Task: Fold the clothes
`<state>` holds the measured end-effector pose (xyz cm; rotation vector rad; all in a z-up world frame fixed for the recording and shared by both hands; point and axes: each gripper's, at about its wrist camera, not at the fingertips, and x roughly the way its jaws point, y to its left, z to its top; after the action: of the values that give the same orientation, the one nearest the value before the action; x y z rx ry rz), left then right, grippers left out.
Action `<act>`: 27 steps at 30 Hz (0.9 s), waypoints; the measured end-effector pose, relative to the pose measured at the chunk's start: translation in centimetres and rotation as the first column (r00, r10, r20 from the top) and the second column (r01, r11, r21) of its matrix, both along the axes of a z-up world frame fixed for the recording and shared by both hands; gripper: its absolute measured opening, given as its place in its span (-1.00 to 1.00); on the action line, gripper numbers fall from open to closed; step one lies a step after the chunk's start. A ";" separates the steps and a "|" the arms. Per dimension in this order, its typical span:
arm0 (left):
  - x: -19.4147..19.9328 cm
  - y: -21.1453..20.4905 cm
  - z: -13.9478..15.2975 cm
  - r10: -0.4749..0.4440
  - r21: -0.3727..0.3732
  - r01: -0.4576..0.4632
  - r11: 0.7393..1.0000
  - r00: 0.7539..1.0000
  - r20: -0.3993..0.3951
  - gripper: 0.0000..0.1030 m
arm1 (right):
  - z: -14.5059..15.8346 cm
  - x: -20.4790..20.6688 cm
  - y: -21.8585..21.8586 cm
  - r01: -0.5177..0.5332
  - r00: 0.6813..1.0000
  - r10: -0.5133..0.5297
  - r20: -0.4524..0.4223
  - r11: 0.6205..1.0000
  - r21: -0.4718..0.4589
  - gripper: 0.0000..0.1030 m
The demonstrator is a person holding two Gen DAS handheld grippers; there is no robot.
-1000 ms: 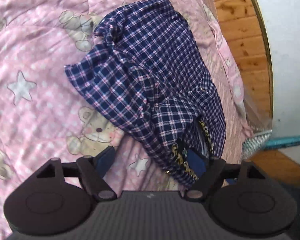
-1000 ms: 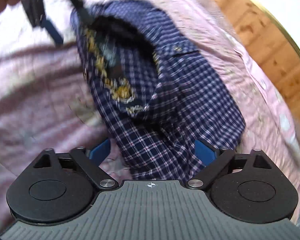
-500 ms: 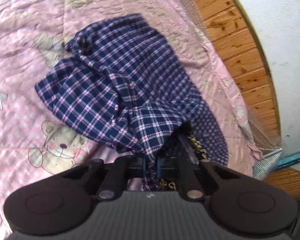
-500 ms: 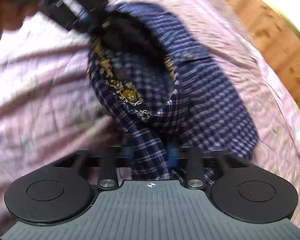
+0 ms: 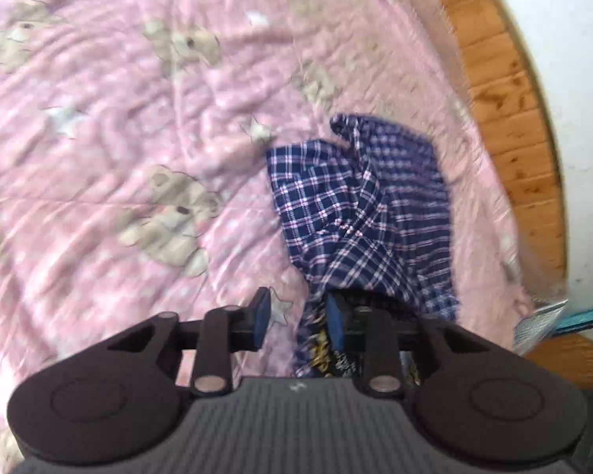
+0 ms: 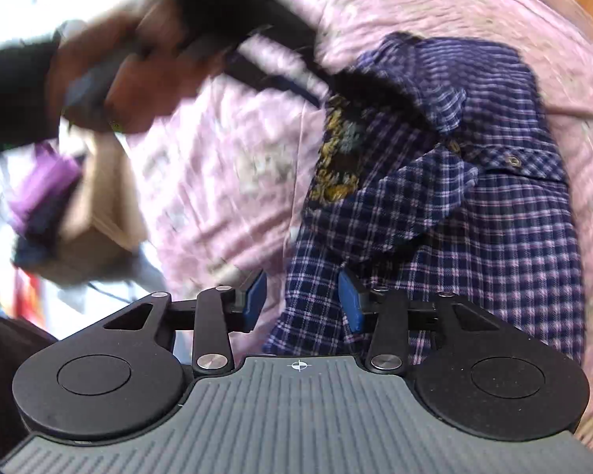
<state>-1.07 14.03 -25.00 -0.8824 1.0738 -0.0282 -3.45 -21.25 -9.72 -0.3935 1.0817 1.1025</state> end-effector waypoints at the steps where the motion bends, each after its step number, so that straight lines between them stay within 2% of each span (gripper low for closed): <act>1: -1.6 -0.1 1.1 0.023 0.026 -0.023 0.999 1.000 0.017 0.01 | 1.2 1.4 -1.6 0.031 0.999 -0.029 -0.041 0.999 0.043 0.03; 2: -3.4 -0.3 2.0 0.052 0.042 -0.053 0.998 0.998 0.028 0.11 | 2.3 3.4 -3.2 0.070 0.995 -0.063 -0.078 0.994 0.086 0.07; 4: -6.4 -1.2 3.4 0.094 0.040 -0.096 0.995 0.994 0.048 0.11 | 4.1 8.7 -6.1 0.154 0.981 -0.133 -0.140 0.975 0.158 0.19; 7: -8.7 -4.5 5.0 0.108 0.011 -0.109 0.994 0.991 0.079 0.12 | 3.9 17.7 -9.2 0.276 0.950 -0.225 -0.217 0.931 0.239 0.37; 9: -9.1 -8.1 5.5 0.119 -0.076 -0.112 0.991 0.988 0.099 0.20 | 0.3 22.7 -9.7 0.300 0.915 -0.216 -0.340 0.929 0.217 0.37; 10: -9.4 -9.8 5.7 0.128 -0.120 -0.115 0.986 0.985 0.112 0.31 | -1.5 24.9 -9.8 0.303 0.893 -0.203 -0.401 0.931 0.204 0.37; 12: -9.7 -13.3 5.5 0.175 -0.201 -0.146 0.969 0.975 0.136 0.50 | -5.5 26.8 -9.9 0.261 0.844 -0.136 -0.519 0.949 0.176 0.37; 14: -9.9 -16.8 4.6 0.228 -0.238 -0.196 0.951 0.967 0.117 0.57 | -8.1 26.5 -9.7 0.186 0.807 -0.066 -0.586 0.972 0.146 0.37; 16: -10.0 -19.5 3.6 0.277 -0.250 -0.246 0.936 0.956 0.096 0.57 | -9.9 25.2 -10.3 0.121 0.791 -0.018 -0.611 0.984 0.129 0.36; 18: -10.2 -21.4 2.7 0.326 -0.256 -0.297 0.920 0.942 0.081 0.57 | -10.4 24.0 -11.2 0.117 0.762 0.014 -0.647 0.980 0.159 0.27; 19: -10.3 -22.2 2.4 0.331 -0.262 -0.301 0.917 0.940 0.078 0.58 | -10.5 23.4 -11.5 0.124 0.749 0.021 -0.663 0.978 0.170 -0.09; 20: -10.3 -23.0 2.2 0.336 -0.269 -0.305 0.914 0.939 0.075 0.58 | -10.5 22.9 -11.7 0.142 0.741 0.008 -0.671 0.975 0.168 -0.35; 22: -10.6 -24.3 1.8 0.345 -0.270 -0.313 0.911 0.935 0.078 0.58 | -10.4 22.2 -12.0 0.209 0.709 -0.032 -0.705 0.964 0.166 -0.65; 25: -11.2 -25.9 1.5 0.379 -0.264 -0.345 0.901 0.921 0.088 0.58 | -9.8 22.1 -12.6 0.356 0.611 -0.092 -0.787 0.919 0.169 -0.73; 27: -12.3 -26.4 1.2 0.442 -0.284 -0.402 0.870 0.892 0.091 0.58 | -9.6 21.8 -12.8 0.441 0.538 -0.124 -0.834 0.884 0.153 -0.74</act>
<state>-13.34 -12.35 -23.85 -1.3197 0.7207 0.1324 18.32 -34.08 -19.29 0.6646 1.6368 1.1520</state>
